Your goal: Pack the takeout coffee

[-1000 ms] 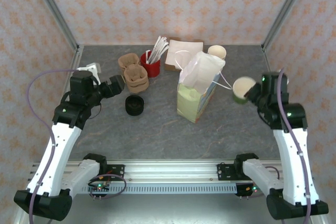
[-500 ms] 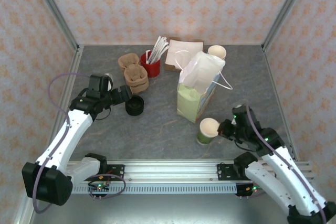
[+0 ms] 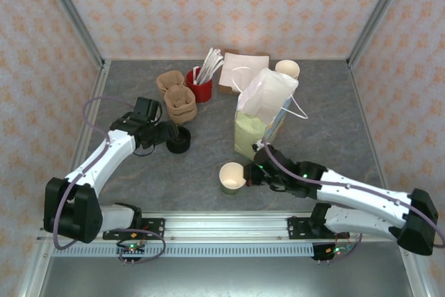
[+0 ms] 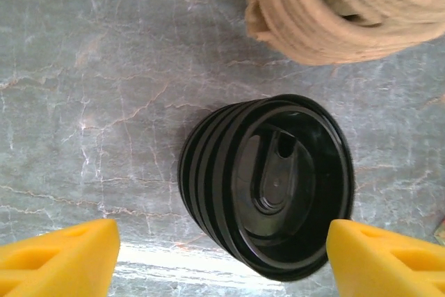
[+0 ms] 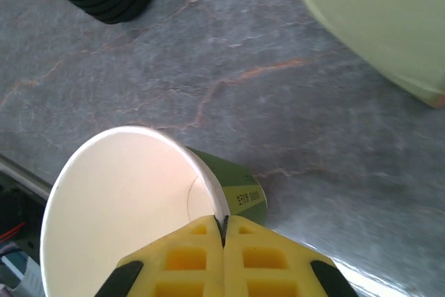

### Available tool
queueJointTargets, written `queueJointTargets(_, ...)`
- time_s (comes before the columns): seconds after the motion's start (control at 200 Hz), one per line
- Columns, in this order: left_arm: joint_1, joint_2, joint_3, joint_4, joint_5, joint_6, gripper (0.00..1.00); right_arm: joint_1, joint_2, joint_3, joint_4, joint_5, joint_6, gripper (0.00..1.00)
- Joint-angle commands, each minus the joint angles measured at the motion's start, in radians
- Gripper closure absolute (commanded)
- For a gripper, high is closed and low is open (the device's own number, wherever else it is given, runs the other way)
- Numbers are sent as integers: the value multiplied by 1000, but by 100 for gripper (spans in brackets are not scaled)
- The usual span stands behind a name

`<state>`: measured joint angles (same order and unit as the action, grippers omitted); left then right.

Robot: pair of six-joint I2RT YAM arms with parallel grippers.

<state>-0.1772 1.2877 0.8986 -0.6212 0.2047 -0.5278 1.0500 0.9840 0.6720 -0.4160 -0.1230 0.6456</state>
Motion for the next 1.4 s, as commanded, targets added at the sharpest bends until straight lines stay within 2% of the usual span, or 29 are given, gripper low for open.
queueJointTargets(0.0,-10,26,19,-24,-24,-32,29,31,71,64,151,32,-23,100)
queueJointTargets(0.135,-19,81,59,-59,-43,-28,42,31,179,128,186,38,-7,100)
queueJointTargets(0.52,-25,127,83,-71,-64,-12,65,31,403,252,243,57,-21,100)
queueJointTargets(0.746,-24,142,96,-72,-59,-12,76,31,456,288,219,89,-35,100)
queueJointTargets(0.986,-24,156,104,-77,-57,21,79,31,477,276,232,111,-22,100)
queueJointTargets(1.151,-26,160,102,-76,-55,21,77,31,494,283,237,118,-19,100)
queueJointTargets(1.251,-27,165,100,-77,-55,23,72,30,505,294,223,123,-16,100)
queueJointTargets(1.396,-35,169,99,-79,-60,23,73,30,520,296,224,118,-8,100)
